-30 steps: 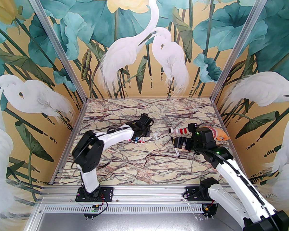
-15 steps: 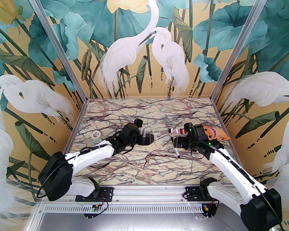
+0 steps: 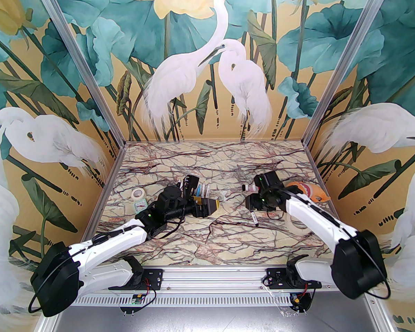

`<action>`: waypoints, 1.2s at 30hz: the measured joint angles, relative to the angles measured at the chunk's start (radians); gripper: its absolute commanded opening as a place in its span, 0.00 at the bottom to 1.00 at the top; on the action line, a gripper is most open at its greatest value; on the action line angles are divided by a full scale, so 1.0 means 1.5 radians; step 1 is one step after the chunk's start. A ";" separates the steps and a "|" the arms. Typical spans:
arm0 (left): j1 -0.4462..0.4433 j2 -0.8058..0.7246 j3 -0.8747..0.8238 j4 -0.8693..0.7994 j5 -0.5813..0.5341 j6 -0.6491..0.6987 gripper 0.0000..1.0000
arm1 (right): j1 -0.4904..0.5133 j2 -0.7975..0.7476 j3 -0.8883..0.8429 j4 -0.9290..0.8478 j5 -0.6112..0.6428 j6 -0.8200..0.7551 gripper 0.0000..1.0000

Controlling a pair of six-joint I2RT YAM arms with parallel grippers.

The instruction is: Open the pen caps

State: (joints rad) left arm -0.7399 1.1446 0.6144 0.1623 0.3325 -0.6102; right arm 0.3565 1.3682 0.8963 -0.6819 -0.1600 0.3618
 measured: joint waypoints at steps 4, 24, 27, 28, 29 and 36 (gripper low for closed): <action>0.000 0.000 -0.004 0.009 0.007 0.000 0.99 | 0.003 0.069 0.052 -0.003 0.020 -0.023 0.43; 0.000 -0.066 -0.042 0.006 0.007 -0.005 0.99 | 0.006 0.276 0.169 -0.033 0.077 -0.086 0.35; 0.000 -0.071 -0.046 0.001 0.007 -0.005 1.00 | 0.006 0.287 0.174 -0.033 0.077 -0.087 0.35; 0.000 -0.073 -0.048 -0.001 0.007 -0.005 0.99 | 0.006 0.292 0.175 -0.033 0.077 -0.087 0.35; 0.000 -0.075 -0.049 -0.001 0.007 -0.005 0.99 | 0.006 0.297 0.177 -0.033 0.077 -0.087 0.35; 0.000 -0.079 -0.055 -0.003 0.007 -0.005 0.99 | 0.012 0.319 0.178 -0.032 0.077 -0.087 0.32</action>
State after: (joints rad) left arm -0.7399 1.0260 0.5316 0.1574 0.3431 -0.6182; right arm 0.3752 1.8465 1.1625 -0.7296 -0.0444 0.2310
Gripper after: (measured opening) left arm 0.995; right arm 0.330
